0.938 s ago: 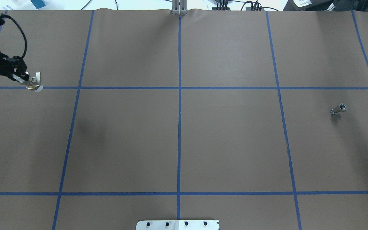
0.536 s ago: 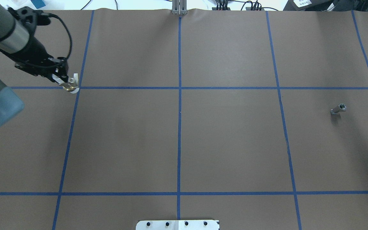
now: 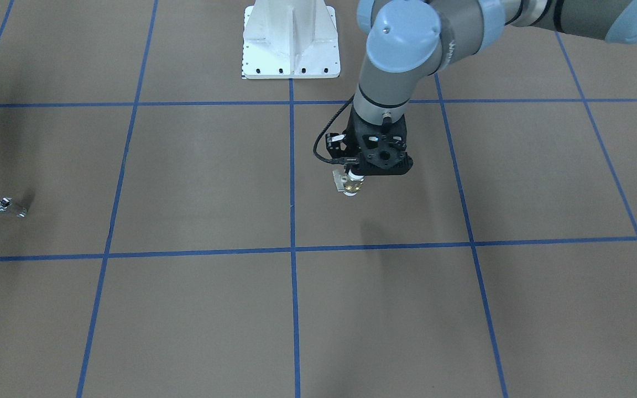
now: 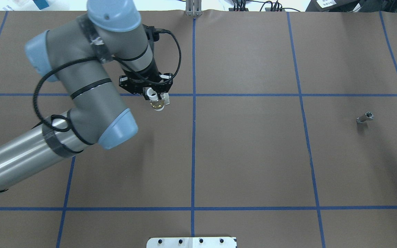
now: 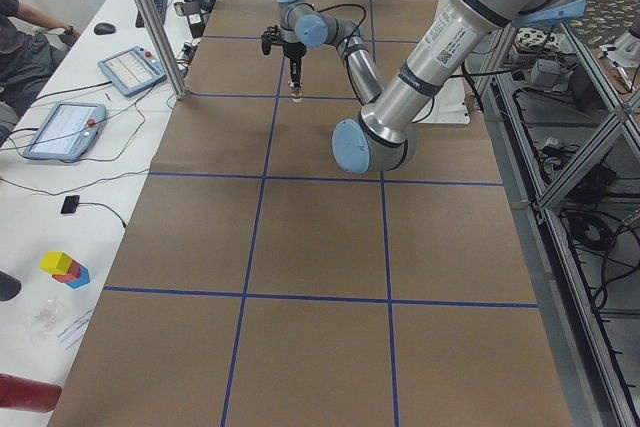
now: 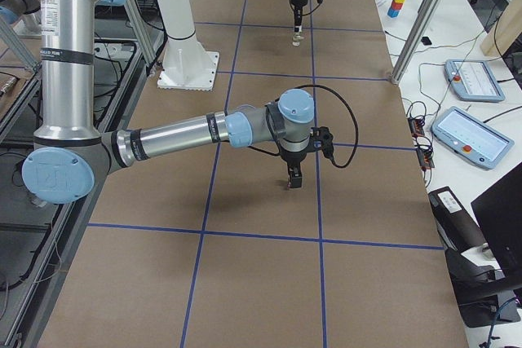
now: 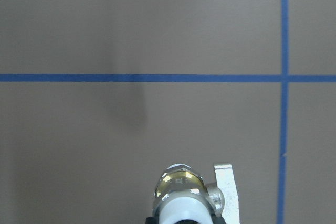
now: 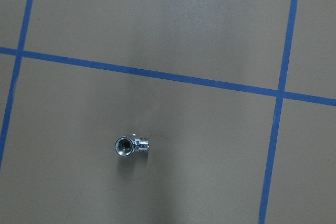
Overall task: Assemble PPR valve and pipe with both arms
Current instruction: 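Carry the valve with the left gripper toward the table center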
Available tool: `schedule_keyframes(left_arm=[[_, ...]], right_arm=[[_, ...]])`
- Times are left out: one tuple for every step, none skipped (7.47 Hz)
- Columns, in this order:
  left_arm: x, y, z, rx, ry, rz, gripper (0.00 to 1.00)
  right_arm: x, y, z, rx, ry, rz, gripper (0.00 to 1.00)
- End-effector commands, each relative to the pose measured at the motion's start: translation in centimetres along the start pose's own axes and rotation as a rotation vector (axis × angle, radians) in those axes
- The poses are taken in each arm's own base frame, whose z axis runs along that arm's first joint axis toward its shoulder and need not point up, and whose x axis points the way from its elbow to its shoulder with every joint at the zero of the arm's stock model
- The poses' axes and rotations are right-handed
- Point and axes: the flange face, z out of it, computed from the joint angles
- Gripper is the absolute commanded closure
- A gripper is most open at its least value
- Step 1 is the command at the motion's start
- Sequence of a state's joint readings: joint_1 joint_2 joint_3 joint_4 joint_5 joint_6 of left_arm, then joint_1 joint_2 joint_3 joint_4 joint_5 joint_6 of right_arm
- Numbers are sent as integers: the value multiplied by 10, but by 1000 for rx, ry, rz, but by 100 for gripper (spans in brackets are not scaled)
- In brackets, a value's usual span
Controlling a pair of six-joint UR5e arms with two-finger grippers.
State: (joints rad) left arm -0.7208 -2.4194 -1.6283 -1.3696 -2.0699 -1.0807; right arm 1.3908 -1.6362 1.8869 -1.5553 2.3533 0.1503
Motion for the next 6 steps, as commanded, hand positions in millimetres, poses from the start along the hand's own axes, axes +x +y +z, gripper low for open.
schedule_keyframes(left_arm=[[64, -37, 13, -16, -33, -29, 100], [79, -47, 36, -24, -32, -28, 100], [87, -49, 56, -25, -15, -52, 100], [101, -50, 67, -33, -13, -42, 100], [106, -48, 70, -37, -16, -39, 100], [109, -42, 75, -46, -18, -31, 100]], right_arm=[[-1, 2, 1, -4, -17, 0, 0], [0, 3, 2, -5, -16, 1, 0], [0, 4, 2, -7, -18, 3, 0], [0, 4, 2, -7, -18, 5, 0], [1, 4, 3, -8, -17, 6, 0], [1, 4, 3, -8, -17, 7, 0]])
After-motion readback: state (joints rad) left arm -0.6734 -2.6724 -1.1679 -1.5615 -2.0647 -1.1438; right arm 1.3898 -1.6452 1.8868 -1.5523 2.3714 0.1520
